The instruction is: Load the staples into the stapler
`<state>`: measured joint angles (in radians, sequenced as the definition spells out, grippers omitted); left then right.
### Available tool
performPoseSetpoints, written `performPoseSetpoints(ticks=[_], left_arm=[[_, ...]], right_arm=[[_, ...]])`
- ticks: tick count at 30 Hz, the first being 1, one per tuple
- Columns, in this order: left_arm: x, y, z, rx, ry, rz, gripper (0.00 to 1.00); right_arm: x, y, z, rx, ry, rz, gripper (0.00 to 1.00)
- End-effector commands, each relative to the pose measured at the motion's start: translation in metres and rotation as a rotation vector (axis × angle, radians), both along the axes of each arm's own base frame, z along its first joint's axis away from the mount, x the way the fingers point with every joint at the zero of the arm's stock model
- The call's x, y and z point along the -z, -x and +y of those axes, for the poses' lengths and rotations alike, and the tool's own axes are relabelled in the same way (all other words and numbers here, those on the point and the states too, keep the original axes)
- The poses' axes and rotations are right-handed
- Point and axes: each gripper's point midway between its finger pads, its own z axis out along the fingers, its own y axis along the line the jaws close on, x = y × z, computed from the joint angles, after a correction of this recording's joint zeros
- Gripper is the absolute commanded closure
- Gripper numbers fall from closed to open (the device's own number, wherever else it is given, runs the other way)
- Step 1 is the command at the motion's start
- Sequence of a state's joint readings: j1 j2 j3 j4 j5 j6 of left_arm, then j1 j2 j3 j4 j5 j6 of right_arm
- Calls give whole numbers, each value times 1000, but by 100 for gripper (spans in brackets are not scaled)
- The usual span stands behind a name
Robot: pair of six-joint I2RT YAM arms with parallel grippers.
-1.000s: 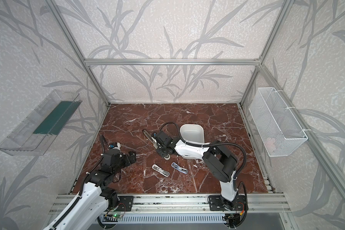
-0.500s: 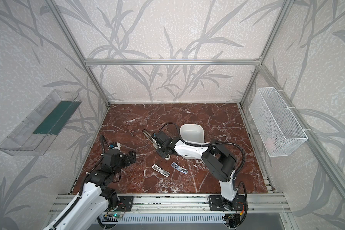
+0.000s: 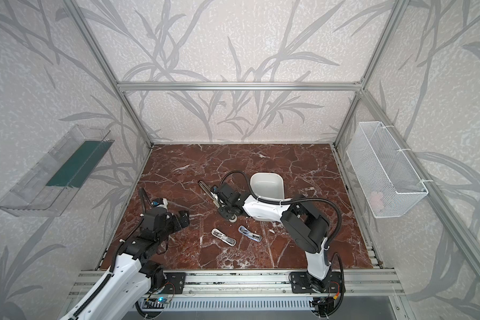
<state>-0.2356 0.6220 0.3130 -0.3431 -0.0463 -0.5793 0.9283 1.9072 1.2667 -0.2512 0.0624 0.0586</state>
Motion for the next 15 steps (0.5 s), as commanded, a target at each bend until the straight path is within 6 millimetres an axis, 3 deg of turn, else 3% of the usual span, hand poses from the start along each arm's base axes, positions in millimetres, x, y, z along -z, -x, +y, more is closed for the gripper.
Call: performPoseSetpoints(ticks=[1,15], left_arm=[[-8,-4,2,-25,14,-29,1],[-9,-5,2,-27,14,-31,1]], right_arm=[[-20,0,-1,-13,-42,-33,100],[-15,2,-2,-32,-27,-31,100]])
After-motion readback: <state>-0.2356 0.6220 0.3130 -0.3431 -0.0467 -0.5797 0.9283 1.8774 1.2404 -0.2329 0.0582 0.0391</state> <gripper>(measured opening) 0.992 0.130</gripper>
